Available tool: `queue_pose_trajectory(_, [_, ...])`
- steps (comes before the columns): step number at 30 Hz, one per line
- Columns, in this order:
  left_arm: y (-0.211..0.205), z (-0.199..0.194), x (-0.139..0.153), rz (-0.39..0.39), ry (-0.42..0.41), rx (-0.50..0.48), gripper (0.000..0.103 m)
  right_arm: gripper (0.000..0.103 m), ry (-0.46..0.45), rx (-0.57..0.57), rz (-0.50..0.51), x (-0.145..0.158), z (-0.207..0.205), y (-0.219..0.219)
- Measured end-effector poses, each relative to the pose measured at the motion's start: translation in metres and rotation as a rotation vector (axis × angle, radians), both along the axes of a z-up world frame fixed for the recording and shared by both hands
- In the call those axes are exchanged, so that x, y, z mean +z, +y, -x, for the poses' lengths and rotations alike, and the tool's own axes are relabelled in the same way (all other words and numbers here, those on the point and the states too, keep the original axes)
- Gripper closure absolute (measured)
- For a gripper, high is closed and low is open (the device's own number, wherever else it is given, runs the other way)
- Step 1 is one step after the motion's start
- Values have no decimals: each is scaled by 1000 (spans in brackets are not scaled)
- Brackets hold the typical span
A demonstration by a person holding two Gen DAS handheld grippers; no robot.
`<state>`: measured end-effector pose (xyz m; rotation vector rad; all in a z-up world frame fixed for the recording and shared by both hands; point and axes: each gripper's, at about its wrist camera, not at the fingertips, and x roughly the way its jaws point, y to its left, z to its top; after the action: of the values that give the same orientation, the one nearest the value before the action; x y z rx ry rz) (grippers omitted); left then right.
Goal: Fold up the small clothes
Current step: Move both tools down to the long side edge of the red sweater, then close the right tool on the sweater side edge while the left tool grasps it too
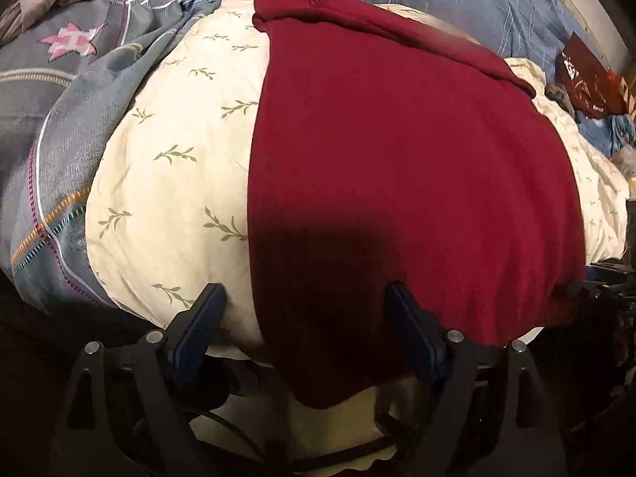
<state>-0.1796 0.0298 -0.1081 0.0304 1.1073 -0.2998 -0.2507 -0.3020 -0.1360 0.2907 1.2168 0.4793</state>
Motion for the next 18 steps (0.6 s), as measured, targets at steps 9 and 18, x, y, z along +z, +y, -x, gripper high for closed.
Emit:
queue_pose_trajectory(9, [-2, 2, -2, -9, -9, -2, 17, 60, -1, -22, -12, -2, 1, 1])
queue_pose_trajectory(18, [-6, 1, -2, -20, -13, -1, 18, 91, -31, 14, -19, 11, 2, 16])
